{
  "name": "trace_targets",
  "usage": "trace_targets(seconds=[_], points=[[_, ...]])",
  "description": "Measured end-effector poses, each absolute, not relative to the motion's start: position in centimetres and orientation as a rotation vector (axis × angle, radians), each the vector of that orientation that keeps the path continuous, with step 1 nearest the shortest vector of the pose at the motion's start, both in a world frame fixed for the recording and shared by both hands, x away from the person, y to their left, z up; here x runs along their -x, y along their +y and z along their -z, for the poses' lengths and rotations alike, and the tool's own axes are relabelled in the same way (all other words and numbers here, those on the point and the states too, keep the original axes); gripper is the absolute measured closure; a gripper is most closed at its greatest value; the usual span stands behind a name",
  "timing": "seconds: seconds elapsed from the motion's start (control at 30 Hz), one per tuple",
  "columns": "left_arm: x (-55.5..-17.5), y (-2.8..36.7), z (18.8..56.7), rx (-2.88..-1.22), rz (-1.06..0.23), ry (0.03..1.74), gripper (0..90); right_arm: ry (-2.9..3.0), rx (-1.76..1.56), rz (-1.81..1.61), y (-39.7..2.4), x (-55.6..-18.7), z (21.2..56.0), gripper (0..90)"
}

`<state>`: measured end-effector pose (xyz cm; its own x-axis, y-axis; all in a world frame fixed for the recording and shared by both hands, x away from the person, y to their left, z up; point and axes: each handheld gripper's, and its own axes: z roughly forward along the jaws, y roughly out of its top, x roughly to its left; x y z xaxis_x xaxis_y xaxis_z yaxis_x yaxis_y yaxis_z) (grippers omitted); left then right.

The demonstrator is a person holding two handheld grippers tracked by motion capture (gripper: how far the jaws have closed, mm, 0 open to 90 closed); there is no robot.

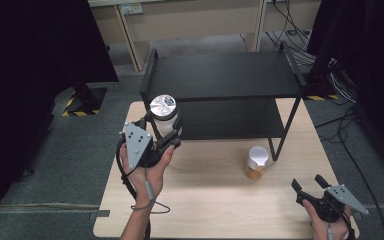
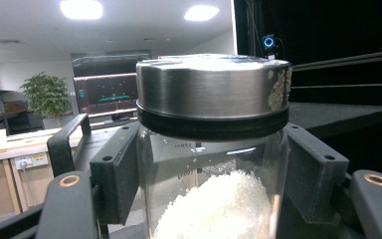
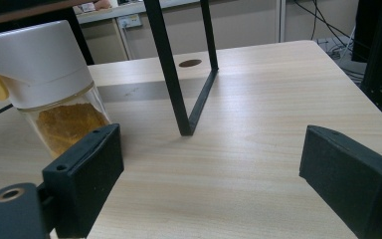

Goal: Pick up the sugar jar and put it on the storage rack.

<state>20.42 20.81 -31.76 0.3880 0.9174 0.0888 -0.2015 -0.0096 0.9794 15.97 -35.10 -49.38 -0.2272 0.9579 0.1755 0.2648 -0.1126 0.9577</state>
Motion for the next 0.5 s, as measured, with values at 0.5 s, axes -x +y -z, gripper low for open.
trace_targets(seconds=[0.5], points=[[-21.7,20.6,29.7,-1.245,-1.012,0.757,31.2,1.515,-1.387,-1.384,-35.2,-16.0,49.4,10.3]])
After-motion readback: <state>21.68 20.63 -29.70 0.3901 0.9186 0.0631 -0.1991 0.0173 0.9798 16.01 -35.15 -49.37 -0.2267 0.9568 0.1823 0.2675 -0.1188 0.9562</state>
